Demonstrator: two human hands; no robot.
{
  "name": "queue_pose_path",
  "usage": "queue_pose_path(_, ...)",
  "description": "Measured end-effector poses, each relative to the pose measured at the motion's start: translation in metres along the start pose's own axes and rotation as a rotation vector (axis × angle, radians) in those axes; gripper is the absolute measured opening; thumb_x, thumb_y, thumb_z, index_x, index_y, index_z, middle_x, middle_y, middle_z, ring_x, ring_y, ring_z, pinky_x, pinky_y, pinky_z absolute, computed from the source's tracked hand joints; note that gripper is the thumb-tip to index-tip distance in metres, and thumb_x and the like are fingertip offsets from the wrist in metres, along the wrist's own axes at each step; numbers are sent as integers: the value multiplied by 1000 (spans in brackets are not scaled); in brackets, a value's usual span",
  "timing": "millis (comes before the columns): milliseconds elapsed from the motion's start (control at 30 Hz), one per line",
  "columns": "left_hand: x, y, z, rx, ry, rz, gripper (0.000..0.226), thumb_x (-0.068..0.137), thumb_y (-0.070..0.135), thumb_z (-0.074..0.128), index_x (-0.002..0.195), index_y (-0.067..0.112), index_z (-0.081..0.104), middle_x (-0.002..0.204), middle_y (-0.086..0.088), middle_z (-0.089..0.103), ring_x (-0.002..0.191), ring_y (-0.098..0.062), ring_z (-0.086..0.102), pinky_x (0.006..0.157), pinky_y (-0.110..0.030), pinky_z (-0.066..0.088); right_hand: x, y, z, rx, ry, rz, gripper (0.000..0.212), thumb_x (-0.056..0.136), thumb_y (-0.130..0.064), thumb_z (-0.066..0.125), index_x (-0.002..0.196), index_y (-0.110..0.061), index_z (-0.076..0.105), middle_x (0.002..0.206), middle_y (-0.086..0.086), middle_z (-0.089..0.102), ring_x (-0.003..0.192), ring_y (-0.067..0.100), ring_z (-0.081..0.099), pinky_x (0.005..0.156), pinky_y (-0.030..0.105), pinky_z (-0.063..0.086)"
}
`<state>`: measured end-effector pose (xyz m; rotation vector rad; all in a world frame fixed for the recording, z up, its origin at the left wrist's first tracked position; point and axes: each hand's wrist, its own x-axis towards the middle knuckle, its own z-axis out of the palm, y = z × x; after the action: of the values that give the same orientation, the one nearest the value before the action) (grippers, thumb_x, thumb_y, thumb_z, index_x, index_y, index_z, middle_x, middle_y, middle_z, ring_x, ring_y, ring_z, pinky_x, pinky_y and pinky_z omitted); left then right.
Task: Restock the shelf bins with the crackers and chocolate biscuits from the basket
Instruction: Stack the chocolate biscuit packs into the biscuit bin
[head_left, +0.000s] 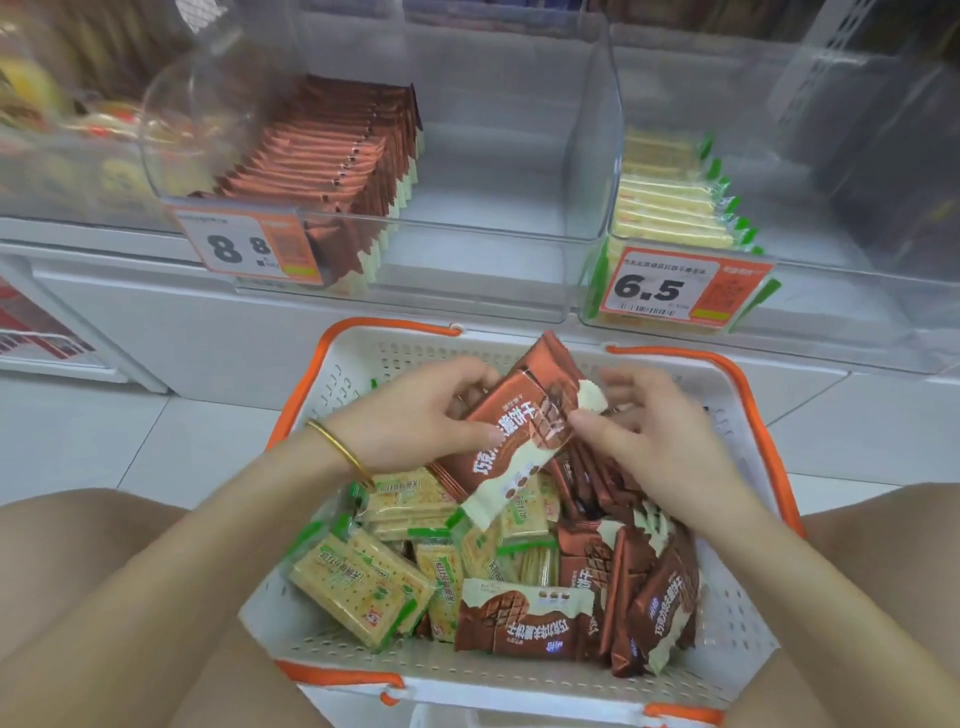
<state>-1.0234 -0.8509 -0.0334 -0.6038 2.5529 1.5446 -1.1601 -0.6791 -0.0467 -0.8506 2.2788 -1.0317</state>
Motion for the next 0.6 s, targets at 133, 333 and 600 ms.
queue_pose_path(133,-13,48,-64,272,94,164,28,80,18,72,106,24,66,86,11,67,76,-5,62,69,-17,49,6,-73,-35,-371,209,-545,59,80,-54,62,127,-19,55,115,-5,57,106,11,54,90,29,44)
queue_pose_path(333,5,84,-137,458,299,270,23,76,21,72,97,29,66,84,13,65,71,2,61,67,-20,49,90,-174,-45,-431,-86,-658,36,72,-31,80,105,-21,68,85,-19,56,78,-4,49,70,8,36)
queue_pose_path(600,66,25,-166,511,781,192,52,84,26,66,131,12,49,127,-11,52,120,-27,47,106,-38,36,225,-184,-20,-274,132,-175,28,78,-29,77,94,-13,61,91,4,64,85,21,63,73,35,54)
